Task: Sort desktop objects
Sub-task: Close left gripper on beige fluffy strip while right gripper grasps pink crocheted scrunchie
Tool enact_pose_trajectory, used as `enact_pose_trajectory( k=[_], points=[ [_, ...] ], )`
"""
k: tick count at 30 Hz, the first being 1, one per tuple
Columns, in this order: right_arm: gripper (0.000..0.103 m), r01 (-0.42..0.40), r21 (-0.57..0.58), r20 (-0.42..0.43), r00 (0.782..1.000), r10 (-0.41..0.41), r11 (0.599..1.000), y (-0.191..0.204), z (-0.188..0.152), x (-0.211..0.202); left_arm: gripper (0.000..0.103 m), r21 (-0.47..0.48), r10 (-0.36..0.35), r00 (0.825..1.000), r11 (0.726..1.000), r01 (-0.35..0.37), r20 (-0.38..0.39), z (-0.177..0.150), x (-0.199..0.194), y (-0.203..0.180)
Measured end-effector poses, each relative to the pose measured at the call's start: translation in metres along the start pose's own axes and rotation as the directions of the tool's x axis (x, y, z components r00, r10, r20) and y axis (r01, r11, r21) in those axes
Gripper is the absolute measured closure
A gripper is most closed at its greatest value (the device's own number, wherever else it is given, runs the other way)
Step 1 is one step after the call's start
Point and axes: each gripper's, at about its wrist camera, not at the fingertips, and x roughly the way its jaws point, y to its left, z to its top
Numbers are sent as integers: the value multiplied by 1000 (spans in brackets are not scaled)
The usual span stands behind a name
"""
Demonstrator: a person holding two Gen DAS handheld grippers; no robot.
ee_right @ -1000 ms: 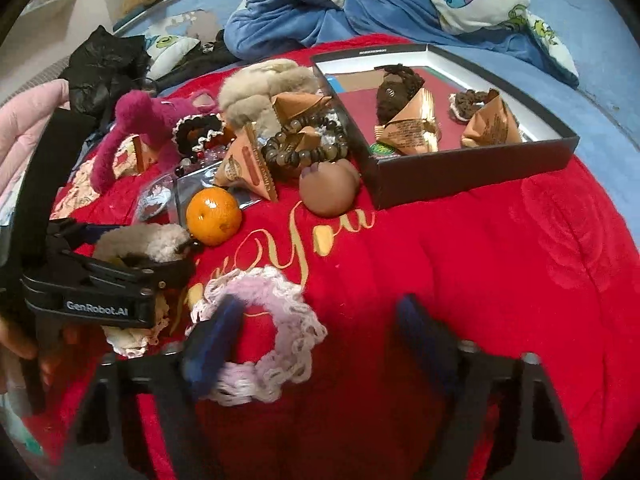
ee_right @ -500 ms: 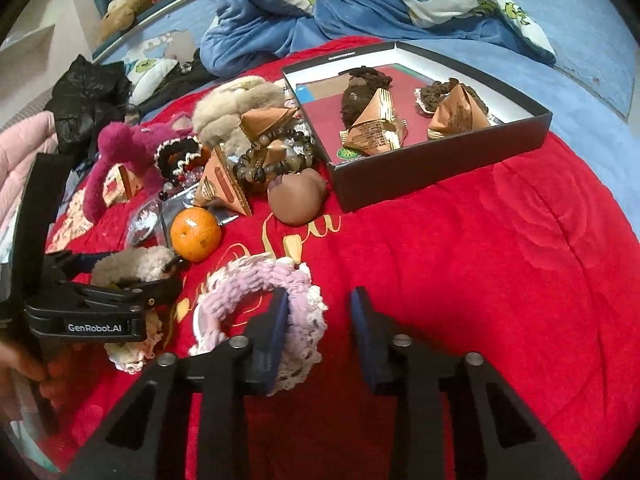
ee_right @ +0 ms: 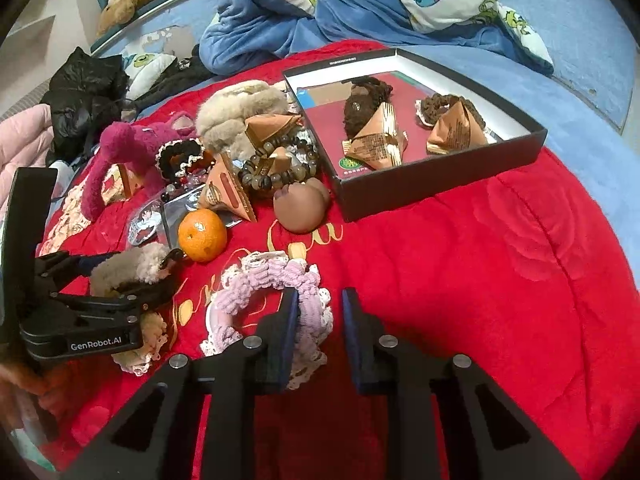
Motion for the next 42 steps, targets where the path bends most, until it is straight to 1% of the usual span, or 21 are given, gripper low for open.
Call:
enact_pose_trajectory(
  k=[1,2,7,9,13,14,15,16,17,18,19,20,22,23,29,34,36,39,42],
  points=[
    [83,1,0,0,1000,-1,1000,0,0,-1,22,1,-1,1000,1000,1,3,0,-3,-1],
    [83,1,-2,6,1000,-1,1000,1,1,-3,34,3,-5,1000,1000,5,7,0,-6,-1],
    [87,-10,-13,22,1000,10,1000,5,5,-11,36,10,-6,1000,1000,6,23,6,-22,-7],
    [89,-21,-24,36,999,22,999,9,8,-16,45,8,-16,999,1000,16,30,8,-28,-7],
    [90,-29,-47,55,998,32,998,17,13,-23,46,-4,-36,998,999,36,54,8,-43,-2],
    [90,-34,-52,59,998,37,998,19,14,-25,46,-6,-39,998,999,40,57,-2,-48,-8],
    [90,-38,-64,65,997,42,997,23,16,-28,46,-8,-42,997,999,42,58,-2,-52,-8],
    [90,-38,-72,69,997,43,997,25,17,-29,46,-10,-44,997,999,44,61,-7,-45,7],
    [90,-43,-89,75,996,50,995,31,19,-32,46,-13,-45,997,999,46,67,-11,-46,14],
    [91,-44,-95,78,996,51,995,33,19,-33,46,-17,-48,996,999,49,71,-13,-48,12],
    [91,-45,-100,80,995,53,994,35,20,-34,46,-22,-52,996,998,54,73,-27,-46,5],
    [91,-49,-107,81,995,58,993,37,21,-36,46,-29,-56,995,998,59,77,-27,-49,7],
    [91,-52,-109,84,995,62,993,40,22,-37,46,-39,-71,994,996,74,88,-29,-26,7],
    [91,-59,-111,83,994,69,992,41,23,-38,46,-44,-77,992,996,82,95,-28,-28,8],
    [91,-41,-131,98,994,54,991,44,31,-44,46,-52,-93,987,994,100,132,-20,-43,11],
    [91,-28,-88,95,995,36,996,29,33,-43,46,-49,-107,981,992,117,159,-16,-54,11],
    [91,-31,-62,77,996,35,998,20,29,-39,46,-57,-116,981,990,126,157,-16,-55,12],
    [90,-55,-24,52,997,57,998,11,21,-31,46,-73,-125,981,988,136,148,-18,-54,11],
    [88,-70,-14,35,997,70,997,8,15,-26,46,-100,-143,981,983,157,128,-23,-51,12]
  ],
)
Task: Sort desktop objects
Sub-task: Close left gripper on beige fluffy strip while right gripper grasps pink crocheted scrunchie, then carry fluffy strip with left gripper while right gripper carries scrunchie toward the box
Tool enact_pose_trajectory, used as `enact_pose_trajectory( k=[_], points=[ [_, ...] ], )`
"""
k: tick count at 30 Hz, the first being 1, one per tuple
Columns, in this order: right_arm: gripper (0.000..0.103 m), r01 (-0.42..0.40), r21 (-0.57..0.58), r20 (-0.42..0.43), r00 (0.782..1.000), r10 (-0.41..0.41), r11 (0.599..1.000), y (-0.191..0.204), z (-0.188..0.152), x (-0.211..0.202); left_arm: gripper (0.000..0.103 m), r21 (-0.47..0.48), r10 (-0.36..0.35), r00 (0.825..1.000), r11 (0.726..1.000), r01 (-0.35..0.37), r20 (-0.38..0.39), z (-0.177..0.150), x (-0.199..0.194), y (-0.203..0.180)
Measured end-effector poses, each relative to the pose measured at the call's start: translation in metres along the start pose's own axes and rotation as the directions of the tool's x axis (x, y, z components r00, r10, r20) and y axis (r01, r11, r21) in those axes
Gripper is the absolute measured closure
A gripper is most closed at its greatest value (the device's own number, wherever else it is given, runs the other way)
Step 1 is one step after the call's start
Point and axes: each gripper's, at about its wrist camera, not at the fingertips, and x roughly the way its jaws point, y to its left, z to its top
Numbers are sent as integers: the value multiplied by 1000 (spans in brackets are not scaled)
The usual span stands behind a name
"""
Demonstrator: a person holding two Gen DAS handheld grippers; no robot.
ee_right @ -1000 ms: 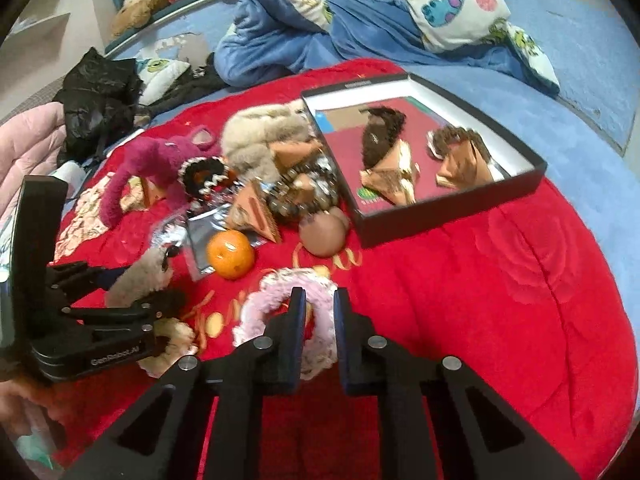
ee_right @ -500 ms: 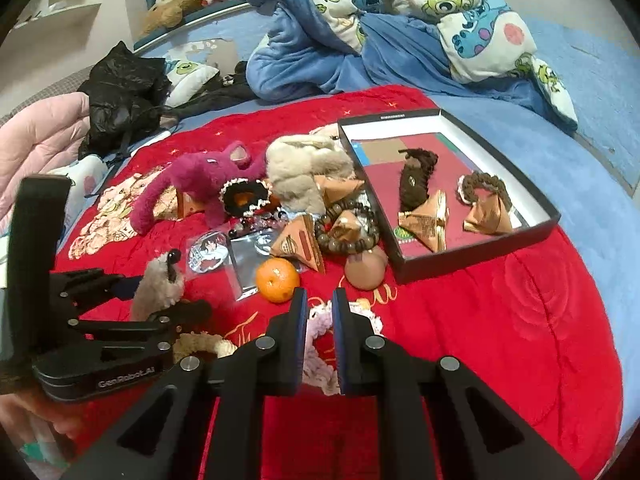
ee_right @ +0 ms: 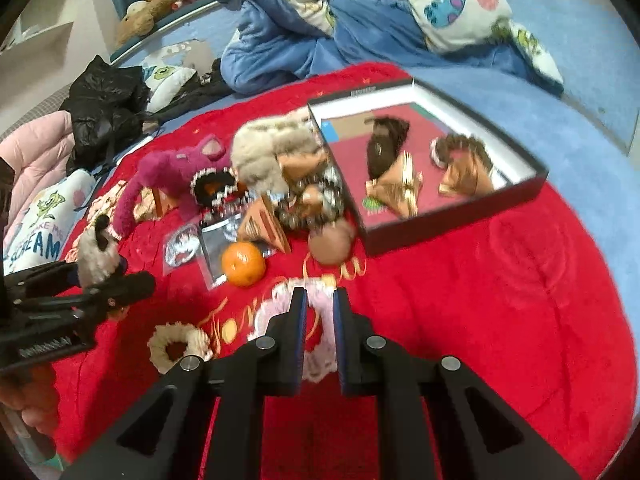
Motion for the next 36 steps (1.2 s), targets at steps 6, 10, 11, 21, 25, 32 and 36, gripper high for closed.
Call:
enact_pose_trajectory(
  k=[6,10,11,21,25,32,36],
  points=[
    [86,-18,27,-63,998,20,999,-10,-15,27,46,-21,-29,999,999,28,-36,-14,8,2],
    [86,-30,50,-69,997,34,998,-15,-19,38,46,-33,-20,999,999,18,-48,-19,11,1],
    [87,-27,53,-68,997,31,998,-15,-21,40,46,-32,-16,998,999,15,-54,-19,12,1],
    [93,-30,130,-47,998,36,991,-20,-21,40,46,-6,-82,997,997,82,6,-20,1,-10],
    [94,-5,148,-24,1000,9,989,-18,-20,27,46,29,-75,997,997,74,21,-20,-6,-18],
    [94,-26,223,41,999,17,974,-30,-8,-11,46,35,-105,994,994,104,34,-18,-19,-27],
    [94,-9,226,70,998,-7,974,-36,-3,-31,46,44,-114,993,993,112,33,-15,-23,-33]
  ],
)
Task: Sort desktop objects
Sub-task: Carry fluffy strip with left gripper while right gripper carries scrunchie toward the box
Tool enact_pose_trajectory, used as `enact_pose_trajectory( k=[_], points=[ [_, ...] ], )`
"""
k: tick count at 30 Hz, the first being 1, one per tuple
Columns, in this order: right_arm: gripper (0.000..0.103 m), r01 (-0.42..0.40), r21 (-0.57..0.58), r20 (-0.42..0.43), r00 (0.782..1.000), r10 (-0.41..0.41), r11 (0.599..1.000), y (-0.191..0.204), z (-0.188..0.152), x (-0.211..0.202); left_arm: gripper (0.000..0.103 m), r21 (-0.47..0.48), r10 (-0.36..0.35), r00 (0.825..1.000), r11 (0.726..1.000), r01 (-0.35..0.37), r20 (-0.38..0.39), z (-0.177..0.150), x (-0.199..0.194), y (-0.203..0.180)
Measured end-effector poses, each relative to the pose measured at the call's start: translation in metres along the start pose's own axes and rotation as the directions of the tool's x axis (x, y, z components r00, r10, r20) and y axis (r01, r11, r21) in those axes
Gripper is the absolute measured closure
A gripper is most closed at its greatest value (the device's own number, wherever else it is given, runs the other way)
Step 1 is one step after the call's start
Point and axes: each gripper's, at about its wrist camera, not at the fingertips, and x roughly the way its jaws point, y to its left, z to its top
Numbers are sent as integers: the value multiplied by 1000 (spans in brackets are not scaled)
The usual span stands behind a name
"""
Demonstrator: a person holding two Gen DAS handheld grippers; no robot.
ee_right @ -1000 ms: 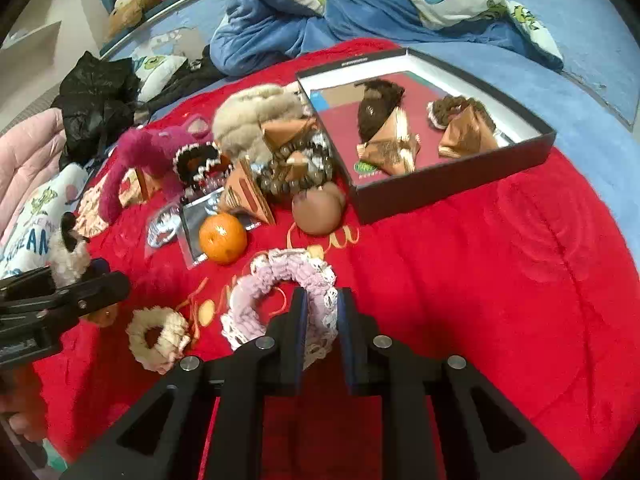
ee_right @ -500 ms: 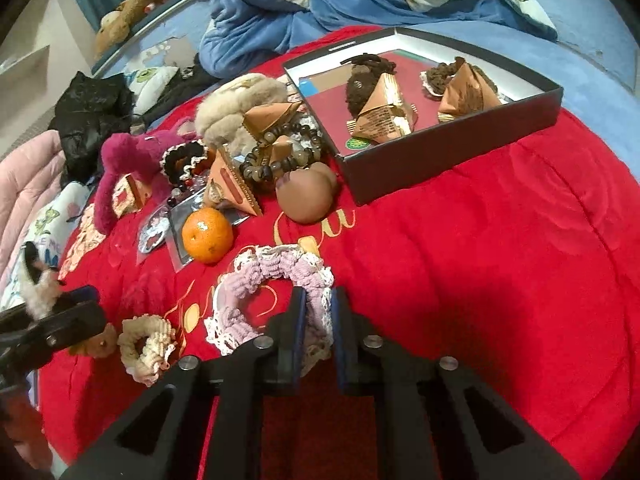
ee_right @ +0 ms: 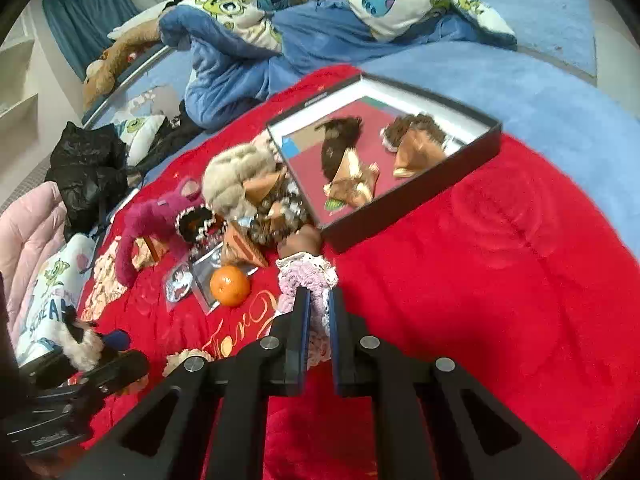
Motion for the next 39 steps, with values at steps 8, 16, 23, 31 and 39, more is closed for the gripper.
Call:
enact_pose_trajectory(
  k=[8,16,23,31,39],
  points=[
    [94,136,-77,61,989,-132,988,-12,1,-36,46,4,-95,995,995,96,-24,6,7,-32],
    [93,197,-32,73,978,-195,980,-48,-6,-77,46,60,-161,986,985,163,-43,1,15,-85],
    [93,157,4,86,984,-157,988,-61,-7,-86,46,67,-148,988,986,151,-43,-3,18,-104],
    [93,101,-32,83,992,-98,994,-69,2,-82,46,51,-125,991,991,127,-37,2,24,-118],
    [93,29,-37,79,997,-26,999,-85,21,-69,46,53,-95,994,994,98,-48,25,48,-136]
  ],
)
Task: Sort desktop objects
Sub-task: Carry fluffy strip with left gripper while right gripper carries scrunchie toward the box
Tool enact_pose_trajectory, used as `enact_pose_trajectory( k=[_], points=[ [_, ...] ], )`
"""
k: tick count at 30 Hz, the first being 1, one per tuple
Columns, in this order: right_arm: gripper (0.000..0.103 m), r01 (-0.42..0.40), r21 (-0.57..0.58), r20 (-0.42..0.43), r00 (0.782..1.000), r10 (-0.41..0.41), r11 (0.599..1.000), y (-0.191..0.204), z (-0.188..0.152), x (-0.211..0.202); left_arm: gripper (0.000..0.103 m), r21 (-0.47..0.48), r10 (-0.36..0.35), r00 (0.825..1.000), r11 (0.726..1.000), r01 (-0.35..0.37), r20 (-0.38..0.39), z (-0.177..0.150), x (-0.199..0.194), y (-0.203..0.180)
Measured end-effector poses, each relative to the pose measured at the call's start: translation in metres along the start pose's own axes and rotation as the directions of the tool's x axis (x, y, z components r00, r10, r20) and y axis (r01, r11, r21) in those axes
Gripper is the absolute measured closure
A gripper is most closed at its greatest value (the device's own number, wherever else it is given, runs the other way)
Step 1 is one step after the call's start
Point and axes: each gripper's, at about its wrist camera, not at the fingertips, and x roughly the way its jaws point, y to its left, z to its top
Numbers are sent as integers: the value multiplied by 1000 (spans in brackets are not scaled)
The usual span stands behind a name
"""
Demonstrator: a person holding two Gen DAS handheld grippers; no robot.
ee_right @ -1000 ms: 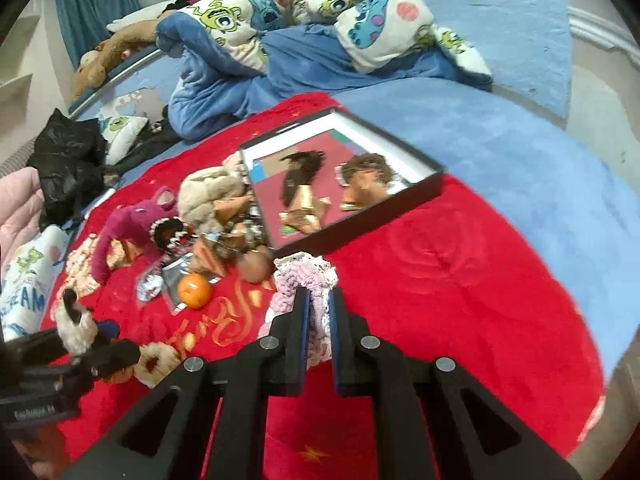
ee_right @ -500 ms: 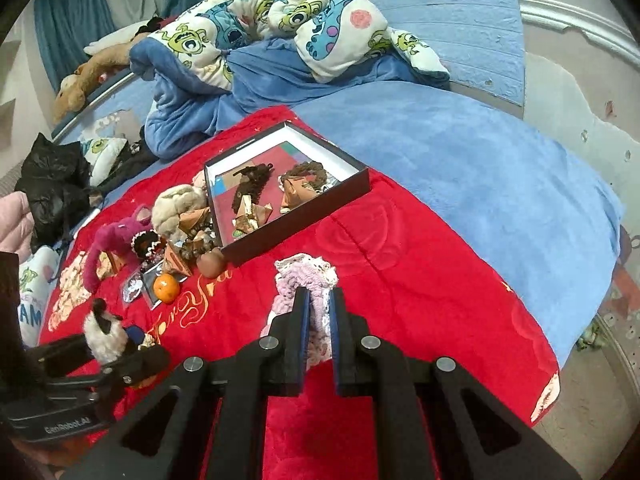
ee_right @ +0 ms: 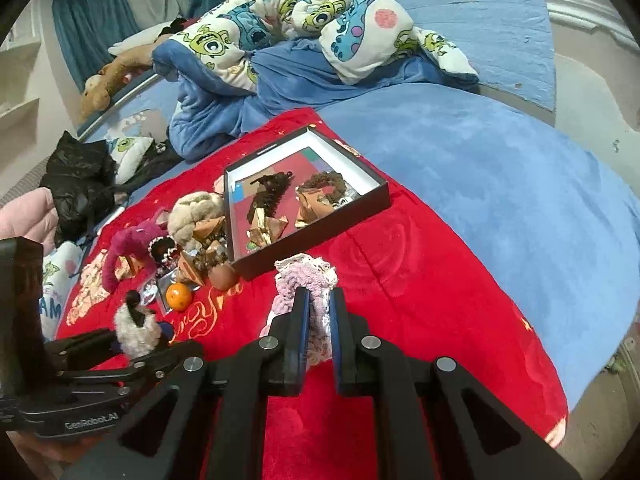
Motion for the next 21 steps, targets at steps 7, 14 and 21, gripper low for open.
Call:
enact_pose_trajectory(
  k=[7,14,21],
  points=[
    [93,-46,-19,-1,999,46,999,-13,22,22,46,3,41,999,999,-41,-8,25,25,-3],
    [93,-141,-11,-22,990,141,990,-22,44,51,46,-9,69,998,998,-69,13,57,49,-3],
    [93,-189,-18,-32,982,189,982,-25,69,86,46,-60,115,993,992,-113,21,85,72,9]
  ],
)
